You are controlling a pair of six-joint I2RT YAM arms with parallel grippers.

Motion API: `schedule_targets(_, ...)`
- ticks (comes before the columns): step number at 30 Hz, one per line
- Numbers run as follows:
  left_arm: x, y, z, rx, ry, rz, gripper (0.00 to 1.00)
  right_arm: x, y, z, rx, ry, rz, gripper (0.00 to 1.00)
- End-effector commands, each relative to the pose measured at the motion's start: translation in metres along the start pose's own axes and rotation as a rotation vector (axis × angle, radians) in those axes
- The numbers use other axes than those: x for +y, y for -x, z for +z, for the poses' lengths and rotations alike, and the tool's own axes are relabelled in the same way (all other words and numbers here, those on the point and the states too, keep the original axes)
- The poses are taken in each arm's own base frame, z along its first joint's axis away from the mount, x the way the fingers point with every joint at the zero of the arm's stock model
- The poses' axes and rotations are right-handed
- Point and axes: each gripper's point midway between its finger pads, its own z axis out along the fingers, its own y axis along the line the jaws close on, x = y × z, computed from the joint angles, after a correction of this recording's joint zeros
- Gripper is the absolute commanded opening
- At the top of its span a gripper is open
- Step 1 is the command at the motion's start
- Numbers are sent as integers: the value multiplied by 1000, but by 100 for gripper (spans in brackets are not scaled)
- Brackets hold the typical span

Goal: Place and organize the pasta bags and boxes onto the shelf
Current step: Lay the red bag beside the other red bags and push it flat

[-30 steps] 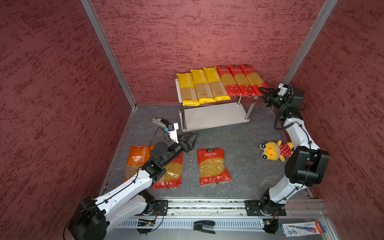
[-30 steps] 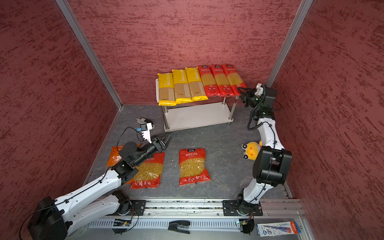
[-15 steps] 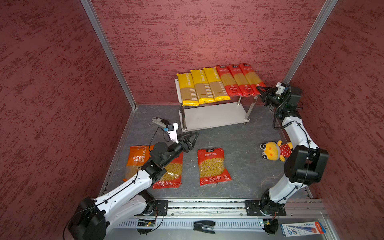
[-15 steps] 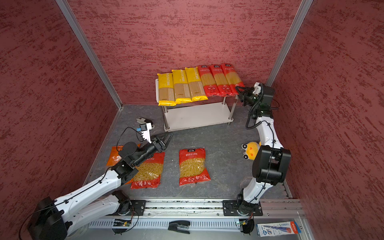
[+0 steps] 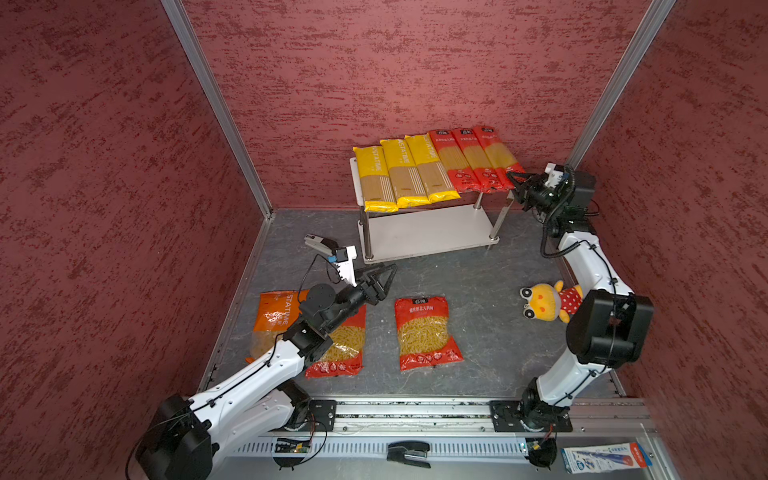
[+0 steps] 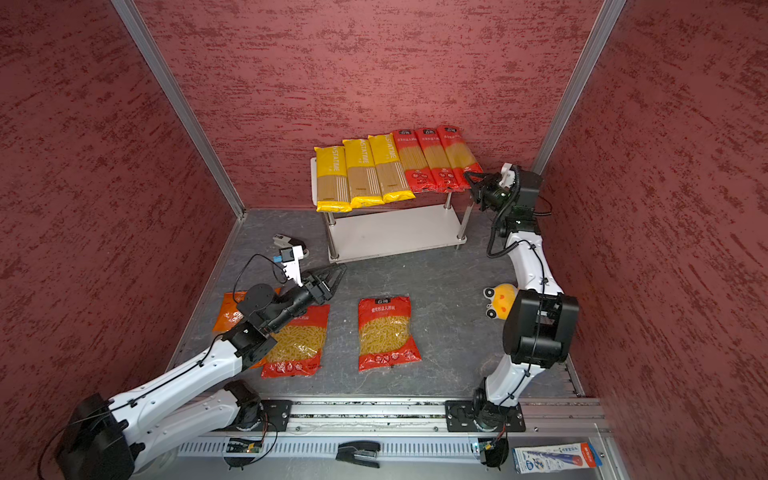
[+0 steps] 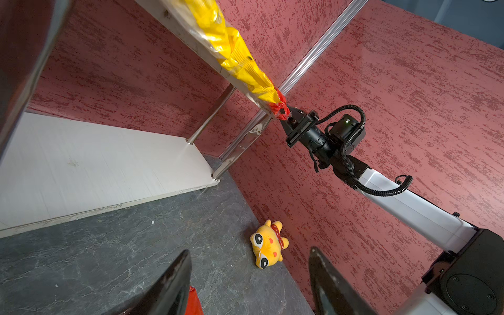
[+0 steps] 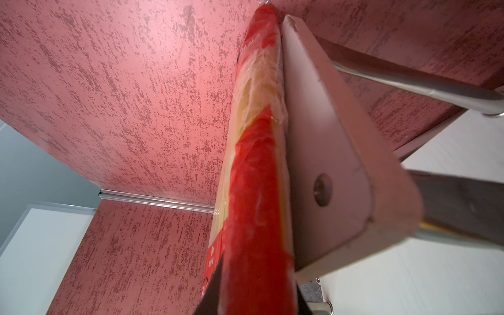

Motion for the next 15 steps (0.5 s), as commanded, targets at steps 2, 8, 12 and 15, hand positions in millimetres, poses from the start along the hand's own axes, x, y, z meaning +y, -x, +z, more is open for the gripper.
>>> schedule_targets(2,-3,1,-1,-6,-6,23,67,10,-48,16,192,44,-19,0)
schedule_targets(8,-2,2,-3,-6,-1,28,67,10,-28,2,129,25,-28,22)
schedule_targets(12,-2,1,-1,-4,-3,24,67,12,-30,1,142,31,-29,37)
schedule_targets(15,-3,1,0,-5,-9,19,67,14,-31,-2,138,33,-31,46)
